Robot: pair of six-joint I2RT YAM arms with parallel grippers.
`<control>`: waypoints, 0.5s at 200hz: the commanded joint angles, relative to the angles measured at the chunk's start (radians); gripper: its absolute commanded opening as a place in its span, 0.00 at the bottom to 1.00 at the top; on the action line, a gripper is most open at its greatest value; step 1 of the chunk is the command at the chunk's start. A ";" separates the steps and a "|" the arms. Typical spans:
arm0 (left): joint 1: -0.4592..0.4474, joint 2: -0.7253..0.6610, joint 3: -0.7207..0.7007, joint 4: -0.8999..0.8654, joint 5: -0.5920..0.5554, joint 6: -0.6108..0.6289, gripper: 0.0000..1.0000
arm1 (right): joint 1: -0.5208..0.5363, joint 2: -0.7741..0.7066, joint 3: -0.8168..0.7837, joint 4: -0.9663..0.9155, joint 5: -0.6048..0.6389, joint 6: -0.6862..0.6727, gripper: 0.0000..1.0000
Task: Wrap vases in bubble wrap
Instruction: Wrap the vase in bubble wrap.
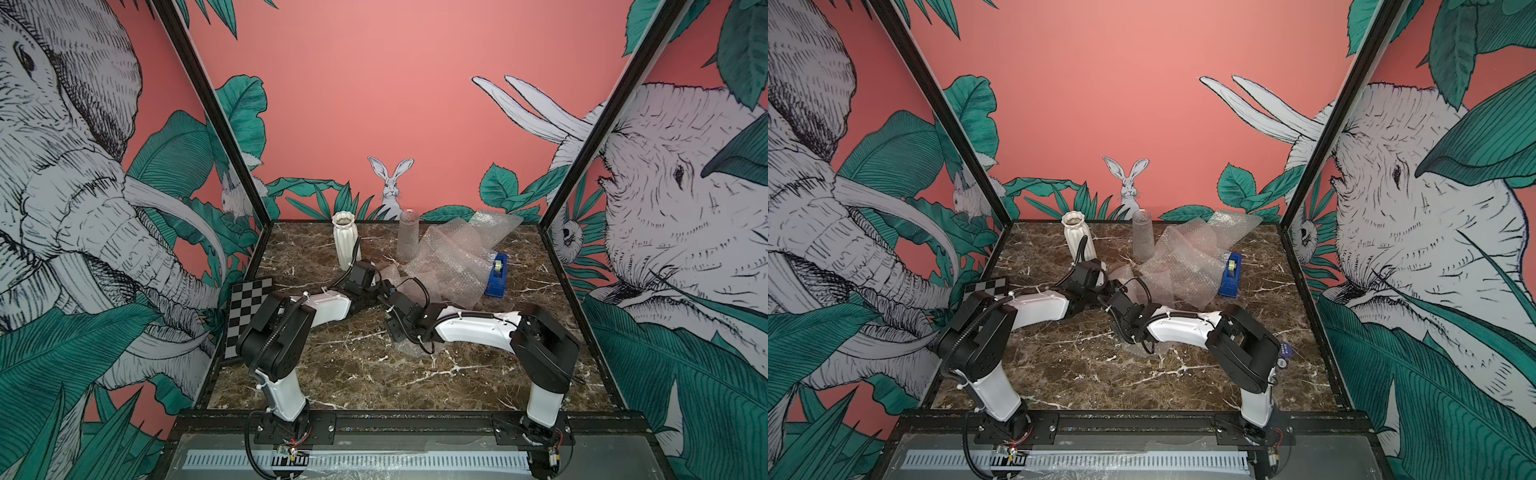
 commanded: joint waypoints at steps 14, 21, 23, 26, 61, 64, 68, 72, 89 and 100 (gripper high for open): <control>0.000 -0.002 0.023 -0.057 0.015 -0.009 0.71 | -0.012 0.027 -0.015 0.015 -0.026 0.041 0.68; 0.002 -0.009 0.026 -0.060 0.017 -0.008 0.73 | -0.020 0.020 -0.029 0.029 -0.041 0.050 0.67; 0.002 -0.012 0.026 -0.059 0.018 -0.008 0.74 | -0.022 0.019 -0.033 0.033 -0.044 0.053 0.66; 0.002 -0.015 0.027 -0.061 0.018 -0.006 0.75 | -0.026 0.015 -0.039 0.040 -0.051 0.056 0.66; 0.014 -0.064 0.028 -0.066 0.018 0.003 0.88 | -0.075 -0.024 -0.123 0.138 -0.176 0.127 0.60; 0.016 -0.068 0.027 -0.063 0.017 0.004 0.89 | -0.080 -0.028 -0.132 0.153 -0.189 0.137 0.59; 0.016 -0.074 0.023 -0.058 0.016 0.006 0.91 | -0.086 -0.033 -0.147 0.172 -0.207 0.149 0.59; 0.016 -0.082 0.022 -0.055 0.015 0.008 0.93 | -0.091 -0.037 -0.161 0.192 -0.226 0.164 0.58; 0.020 -0.106 0.012 -0.043 0.011 0.014 0.98 | -0.114 -0.058 -0.223 0.297 -0.302 0.211 0.56; 0.023 -0.120 0.001 -0.027 0.008 0.014 0.99 | -0.128 -0.065 -0.262 0.375 -0.356 0.243 0.56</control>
